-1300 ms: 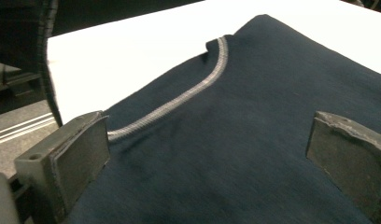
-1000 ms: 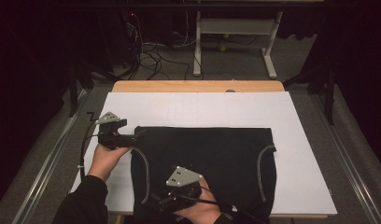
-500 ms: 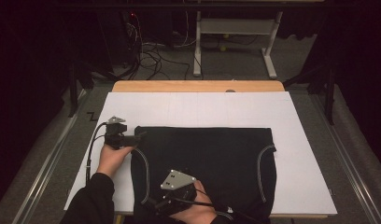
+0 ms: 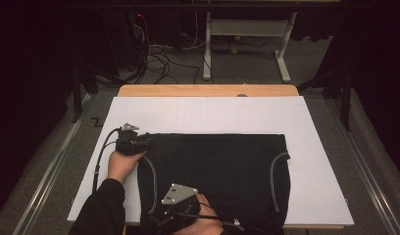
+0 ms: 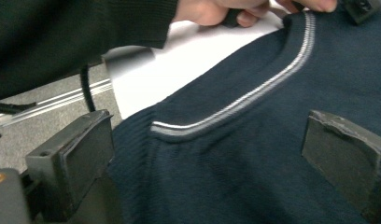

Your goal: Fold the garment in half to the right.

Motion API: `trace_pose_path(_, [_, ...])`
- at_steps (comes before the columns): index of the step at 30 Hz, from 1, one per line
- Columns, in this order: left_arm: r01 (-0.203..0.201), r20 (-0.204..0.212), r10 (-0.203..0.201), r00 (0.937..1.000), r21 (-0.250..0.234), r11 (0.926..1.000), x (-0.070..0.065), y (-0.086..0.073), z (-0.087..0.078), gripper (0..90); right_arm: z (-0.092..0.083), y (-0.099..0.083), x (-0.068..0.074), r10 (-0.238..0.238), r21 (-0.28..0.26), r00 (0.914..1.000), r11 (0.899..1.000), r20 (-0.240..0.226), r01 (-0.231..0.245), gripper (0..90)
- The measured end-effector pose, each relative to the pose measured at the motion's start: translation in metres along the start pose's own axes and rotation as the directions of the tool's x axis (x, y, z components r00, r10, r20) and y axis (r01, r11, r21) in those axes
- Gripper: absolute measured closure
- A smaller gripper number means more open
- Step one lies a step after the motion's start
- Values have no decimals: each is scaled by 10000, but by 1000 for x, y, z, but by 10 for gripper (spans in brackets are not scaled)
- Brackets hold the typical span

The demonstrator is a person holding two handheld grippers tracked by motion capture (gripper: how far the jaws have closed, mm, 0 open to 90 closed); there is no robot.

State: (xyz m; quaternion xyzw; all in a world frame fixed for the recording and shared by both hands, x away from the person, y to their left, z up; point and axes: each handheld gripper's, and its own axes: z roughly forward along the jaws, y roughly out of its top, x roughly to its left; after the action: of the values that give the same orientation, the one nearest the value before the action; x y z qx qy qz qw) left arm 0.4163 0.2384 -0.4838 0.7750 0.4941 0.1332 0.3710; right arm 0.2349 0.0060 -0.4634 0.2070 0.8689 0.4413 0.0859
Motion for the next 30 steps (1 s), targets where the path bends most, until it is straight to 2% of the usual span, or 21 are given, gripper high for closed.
trace_pose_path(1, [-37,156,37,9999,4,10000,0,-1,0,681,1,0,2,-26,60,10000,10000,-22,26,54])
trace_pose_path(4, [63,397,-62,9992,-27,10000,1,-2,-1,735,8,0,11,-190,254,9997,9995,-127,193,81])
trace_pose_path(7, [28,289,-25,9996,-107,9999,-1,-4,-2,742,16,1,21,-408,658,9989,9969,-240,423,99])
trace_pose_path(10, [-9,295,13,9996,-135,9999,-2,-5,-3,742,27,3,31,-927,1154,9953,9888,-265,952,99])
trace_pose_path(18, [92,374,-87,9993,-142,9999,0,-5,-3,741,44,8,40,-1579,1680,9874,9731,-129,1578,94])
trace_pose_path(20, [94,371,-88,9993,-146,9998,-1,-6,-3,740,48,8,45,-1936,1823,9810,9651,122,1882,111])
trace_pose_path(22, [84,352,-78,9994,-156,9998,-1,-6,-3,740,51,6,52,-2376,1983,9697,9546,570,2222,116])
trace_pose_path(24, [93,355,-87,9993,-160,9998,-1,-6,-3,740,55,5,57,-2524,2032,9634,9517,902,2303,125])
trace_pose_path(27, [121,362,-115,9993,-172,9998,-1,-6,-3,740,57,4,60,-2914,2169,9488,9407,1220,2610,174])
trace_pose_path(28, [117,356,-111,9993,-177,9998,-1,-6,-4,740,56,4,60,-2965,2176,9449,9399,1388,2630,205])
trace_pose_path(30, [115,346,-109,9993,-183,9998,-1,-6,-4,740,55,4,58,-2792,2053,9493,9469,1443,2473,259])
